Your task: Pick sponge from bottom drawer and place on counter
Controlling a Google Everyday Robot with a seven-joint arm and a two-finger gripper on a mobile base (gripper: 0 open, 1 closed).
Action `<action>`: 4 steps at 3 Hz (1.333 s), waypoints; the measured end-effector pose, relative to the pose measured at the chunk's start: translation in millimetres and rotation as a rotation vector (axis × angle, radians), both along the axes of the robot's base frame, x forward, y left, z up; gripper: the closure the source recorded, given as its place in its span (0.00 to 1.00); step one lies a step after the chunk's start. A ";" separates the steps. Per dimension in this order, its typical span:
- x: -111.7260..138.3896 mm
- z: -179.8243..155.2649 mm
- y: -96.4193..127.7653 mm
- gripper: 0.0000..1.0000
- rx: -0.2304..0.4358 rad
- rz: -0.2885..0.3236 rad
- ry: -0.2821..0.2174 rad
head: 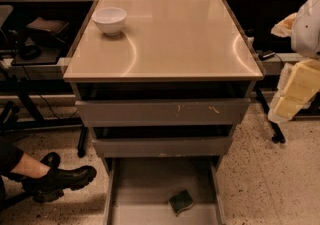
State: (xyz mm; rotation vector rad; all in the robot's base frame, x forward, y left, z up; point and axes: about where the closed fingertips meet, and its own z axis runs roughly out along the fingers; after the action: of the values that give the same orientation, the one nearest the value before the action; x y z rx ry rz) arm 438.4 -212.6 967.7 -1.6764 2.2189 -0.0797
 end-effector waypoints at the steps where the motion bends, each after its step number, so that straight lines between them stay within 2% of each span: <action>1: 6.0 -85.9 -0.7 0.00 0.104 -0.055 0.122; 2: -6.1 -191.1 3.1 0.00 0.187 -0.111 0.283; 3: -36.3 -275.3 11.2 0.00 0.216 -0.155 0.375; 4: -36.3 -275.3 11.2 0.00 0.217 -0.156 0.375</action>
Offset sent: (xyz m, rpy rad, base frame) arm -0.0239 0.0073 -0.3234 0.2862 0.5000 -0.1815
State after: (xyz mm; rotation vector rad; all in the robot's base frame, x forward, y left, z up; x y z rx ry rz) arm 402.1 -201.4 692.4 -1.4951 2.5161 0.4560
